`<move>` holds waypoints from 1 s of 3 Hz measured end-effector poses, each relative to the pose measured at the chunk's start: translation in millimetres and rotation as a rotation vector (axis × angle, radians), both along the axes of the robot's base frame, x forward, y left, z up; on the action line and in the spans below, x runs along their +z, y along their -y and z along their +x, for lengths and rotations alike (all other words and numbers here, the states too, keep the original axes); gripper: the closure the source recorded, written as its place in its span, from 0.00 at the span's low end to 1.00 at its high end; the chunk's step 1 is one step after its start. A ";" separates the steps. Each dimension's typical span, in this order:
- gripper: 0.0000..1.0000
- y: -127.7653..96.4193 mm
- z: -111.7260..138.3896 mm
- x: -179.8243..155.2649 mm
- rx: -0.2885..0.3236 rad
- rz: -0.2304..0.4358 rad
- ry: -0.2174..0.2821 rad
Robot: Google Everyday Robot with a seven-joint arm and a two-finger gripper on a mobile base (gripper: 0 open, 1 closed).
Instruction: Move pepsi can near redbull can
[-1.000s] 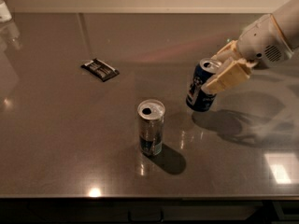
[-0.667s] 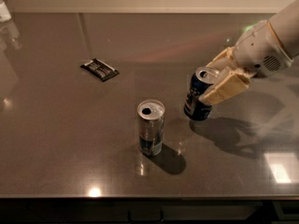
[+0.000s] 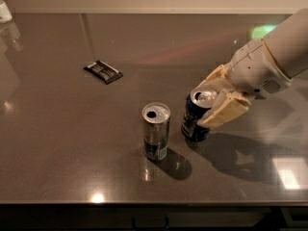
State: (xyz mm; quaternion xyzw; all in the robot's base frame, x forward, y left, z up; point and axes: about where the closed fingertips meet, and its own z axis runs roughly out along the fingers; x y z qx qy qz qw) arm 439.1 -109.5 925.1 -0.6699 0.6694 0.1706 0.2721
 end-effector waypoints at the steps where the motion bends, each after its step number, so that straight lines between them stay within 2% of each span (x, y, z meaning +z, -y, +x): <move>1: 1.00 -8.0 -11.0 -4.6 0.048 0.010 -0.006; 2: 1.00 -14.3 -18.3 -5.5 0.088 0.034 -0.022; 3: 0.83 -20.0 -23.0 -5.6 0.126 0.048 -0.038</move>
Offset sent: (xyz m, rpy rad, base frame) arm -0.0273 0.0184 -0.0067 0.0716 0.0488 0.1339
